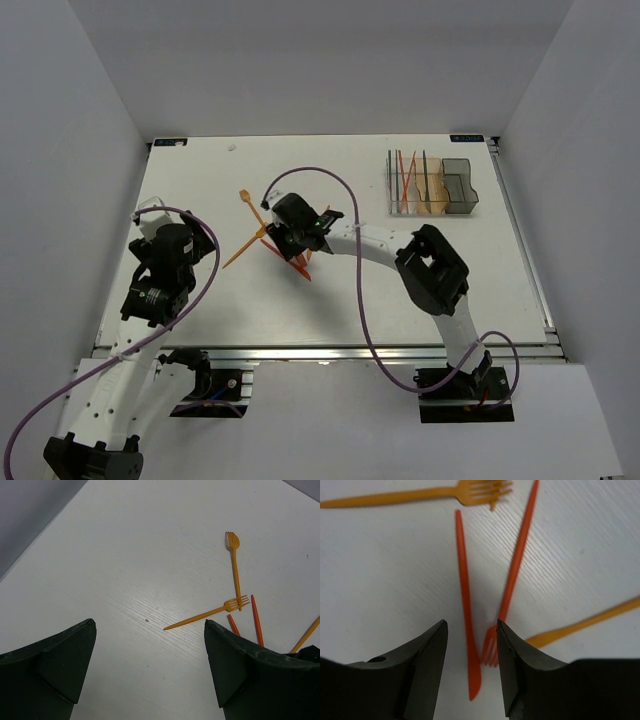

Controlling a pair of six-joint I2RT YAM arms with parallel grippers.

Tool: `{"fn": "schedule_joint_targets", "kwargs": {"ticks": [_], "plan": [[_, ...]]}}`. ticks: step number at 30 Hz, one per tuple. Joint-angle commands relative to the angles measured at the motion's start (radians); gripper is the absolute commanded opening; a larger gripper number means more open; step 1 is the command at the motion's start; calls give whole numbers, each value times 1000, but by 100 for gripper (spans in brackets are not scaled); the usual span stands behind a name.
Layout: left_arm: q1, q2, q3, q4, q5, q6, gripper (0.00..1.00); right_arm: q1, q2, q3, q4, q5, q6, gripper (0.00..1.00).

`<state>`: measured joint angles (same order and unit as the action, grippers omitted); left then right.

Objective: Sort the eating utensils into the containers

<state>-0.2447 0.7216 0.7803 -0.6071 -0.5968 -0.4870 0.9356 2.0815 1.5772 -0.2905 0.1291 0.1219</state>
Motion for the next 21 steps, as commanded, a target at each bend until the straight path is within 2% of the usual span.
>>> {"fn": "schedule_joint_targets", "kwargs": {"ticks": [1,14,17,21], "plan": [[-4,-14,16,-8,-12,-2,98,15,46,122,-6,-55,-59,49],[-4,-28,13,0,9,5,98,32,276,392,-110,-69,-116,49],[-4,-31,13,1,14,8,98,34,314,434,-144,-62,-117,44],[-5,-39,11,3,17,10,98,49,313,400,-171,-33,-116,33]]}}
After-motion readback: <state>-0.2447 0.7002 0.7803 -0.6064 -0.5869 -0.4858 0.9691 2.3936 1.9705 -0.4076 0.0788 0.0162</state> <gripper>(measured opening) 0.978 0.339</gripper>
